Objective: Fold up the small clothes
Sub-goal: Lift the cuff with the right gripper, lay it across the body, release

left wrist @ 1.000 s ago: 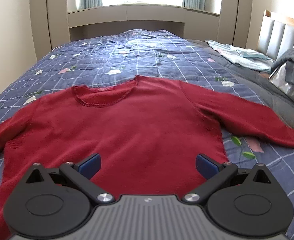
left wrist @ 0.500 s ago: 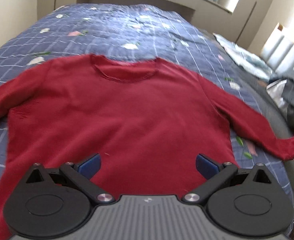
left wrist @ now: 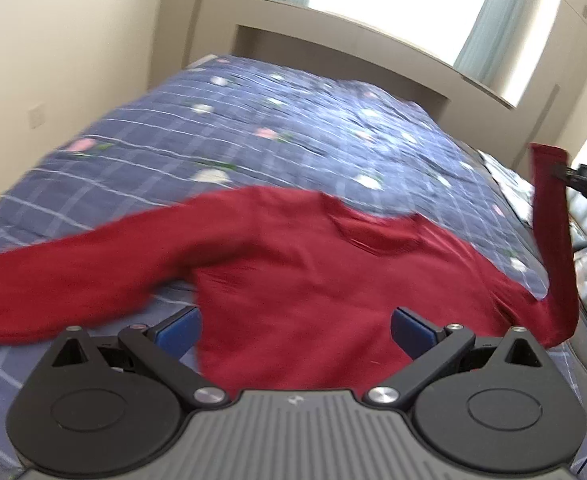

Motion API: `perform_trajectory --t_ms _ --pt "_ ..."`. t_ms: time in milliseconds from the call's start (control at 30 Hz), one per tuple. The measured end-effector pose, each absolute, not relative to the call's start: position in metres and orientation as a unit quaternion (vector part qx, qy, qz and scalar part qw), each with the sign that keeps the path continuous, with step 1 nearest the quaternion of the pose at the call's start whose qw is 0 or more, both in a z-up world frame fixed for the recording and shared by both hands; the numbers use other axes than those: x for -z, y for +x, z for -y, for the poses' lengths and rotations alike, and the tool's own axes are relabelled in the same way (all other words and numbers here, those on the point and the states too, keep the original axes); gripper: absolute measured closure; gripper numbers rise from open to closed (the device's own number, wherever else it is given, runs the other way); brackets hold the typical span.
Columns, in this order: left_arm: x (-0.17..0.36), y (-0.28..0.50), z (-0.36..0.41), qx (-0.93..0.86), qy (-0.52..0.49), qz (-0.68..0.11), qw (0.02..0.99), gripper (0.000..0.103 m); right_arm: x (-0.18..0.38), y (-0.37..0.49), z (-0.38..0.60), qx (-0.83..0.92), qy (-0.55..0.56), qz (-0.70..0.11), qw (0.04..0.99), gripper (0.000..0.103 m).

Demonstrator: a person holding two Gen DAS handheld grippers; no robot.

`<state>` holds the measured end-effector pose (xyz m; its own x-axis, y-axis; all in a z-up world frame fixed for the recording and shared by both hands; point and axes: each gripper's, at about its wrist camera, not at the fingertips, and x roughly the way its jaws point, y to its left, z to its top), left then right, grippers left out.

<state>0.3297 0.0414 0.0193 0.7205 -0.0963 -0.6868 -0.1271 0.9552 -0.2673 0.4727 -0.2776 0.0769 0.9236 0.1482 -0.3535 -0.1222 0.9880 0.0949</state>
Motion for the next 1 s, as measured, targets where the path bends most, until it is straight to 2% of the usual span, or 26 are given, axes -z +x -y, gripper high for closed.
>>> perform_trajectory --t_ms 267,500,600,633,667,700,733,767,933,1000 --pt "-0.022 0.307 -0.105 -0.072 -0.168 -0.358 0.916 0.000 -0.021 0.472 0.133 -0.195 -0.072 -0.239 0.949 0.097" --pt "-0.006 0.303 -0.125 -0.092 -0.195 -0.369 0.904 0.000 0.045 0.457 0.058 -0.230 -0.158 -0.304 0.911 0.097" --pt "-0.003 0.306 -0.124 -0.093 -0.188 -0.371 0.905 0.000 0.058 0.451 0.050 -0.240 -0.167 -0.324 0.900 0.090" --pt "-0.002 0.309 -0.123 -0.094 -0.186 -0.372 0.905 0.000 0.061 0.452 0.051 -0.246 -0.163 -0.329 0.897 0.082" --pt "-0.001 0.312 -0.121 -0.094 -0.185 -0.371 0.905 0.000 0.062 0.451 0.053 -0.254 -0.155 -0.335 0.894 0.068" --pt "-0.001 0.316 -0.119 -0.095 -0.184 -0.371 0.905 0.000 0.063 0.449 0.055 -0.261 -0.146 -0.338 0.892 0.060" --pt "0.000 0.321 -0.116 -0.095 -0.183 -0.372 0.905 0.000 0.061 0.446 0.060 -0.269 -0.137 -0.335 0.893 0.041" --pt "0.000 0.326 -0.113 -0.095 -0.181 -0.371 0.906 0.000 0.059 0.441 0.067 -0.271 -0.135 -0.327 0.895 0.026" --pt "0.003 0.364 -0.088 -0.080 -0.157 -0.352 0.919 0.000 0.048 0.412 0.113 -0.250 -0.152 -0.290 0.911 0.007" --pt "0.008 0.382 -0.075 -0.066 -0.145 -0.350 0.923 0.000 0.045 0.403 0.139 -0.224 -0.159 -0.281 0.920 0.004"
